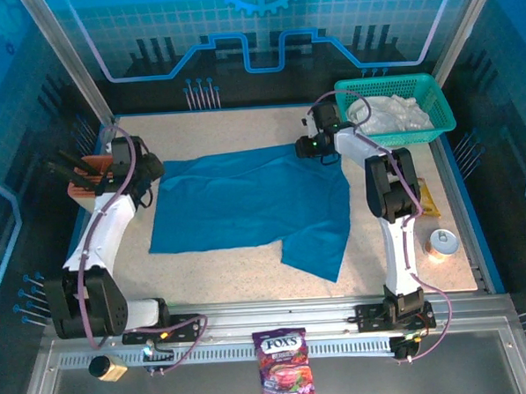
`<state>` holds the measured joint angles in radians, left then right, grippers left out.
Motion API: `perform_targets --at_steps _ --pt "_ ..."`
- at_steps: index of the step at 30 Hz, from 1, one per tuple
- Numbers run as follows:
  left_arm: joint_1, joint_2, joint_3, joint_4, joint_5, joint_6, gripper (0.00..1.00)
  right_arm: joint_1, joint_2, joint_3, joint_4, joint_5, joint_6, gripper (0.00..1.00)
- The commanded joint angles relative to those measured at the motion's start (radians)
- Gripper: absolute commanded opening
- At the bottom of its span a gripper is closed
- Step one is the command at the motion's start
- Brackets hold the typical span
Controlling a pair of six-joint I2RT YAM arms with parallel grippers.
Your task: Fold and stack the t-shirts
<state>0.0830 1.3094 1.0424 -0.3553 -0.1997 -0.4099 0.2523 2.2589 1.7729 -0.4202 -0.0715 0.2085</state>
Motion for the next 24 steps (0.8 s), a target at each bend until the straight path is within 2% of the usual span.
perform_targets --at_steps 1,7,12,17,24 --pt "0.003 -0.04 -0.01 -0.057 0.014 0.016 0.34 -0.004 0.042 0.041 -0.037 -0.061 -0.003 0.43" --pt "0.003 -0.048 -0.001 -0.065 0.019 0.014 0.34 -0.005 0.062 0.072 -0.04 -0.076 0.012 0.36" --pt "0.003 -0.052 0.001 -0.061 0.035 0.006 0.34 -0.005 0.049 0.072 -0.038 -0.083 0.018 0.21" --pt "0.003 -0.059 0.001 -0.059 0.042 0.002 0.34 -0.004 -0.002 0.027 -0.015 -0.088 0.034 0.0" --pt "0.002 -0.074 -0.009 -0.057 0.049 0.0 0.34 0.024 -0.118 -0.104 0.047 -0.069 0.089 0.0"
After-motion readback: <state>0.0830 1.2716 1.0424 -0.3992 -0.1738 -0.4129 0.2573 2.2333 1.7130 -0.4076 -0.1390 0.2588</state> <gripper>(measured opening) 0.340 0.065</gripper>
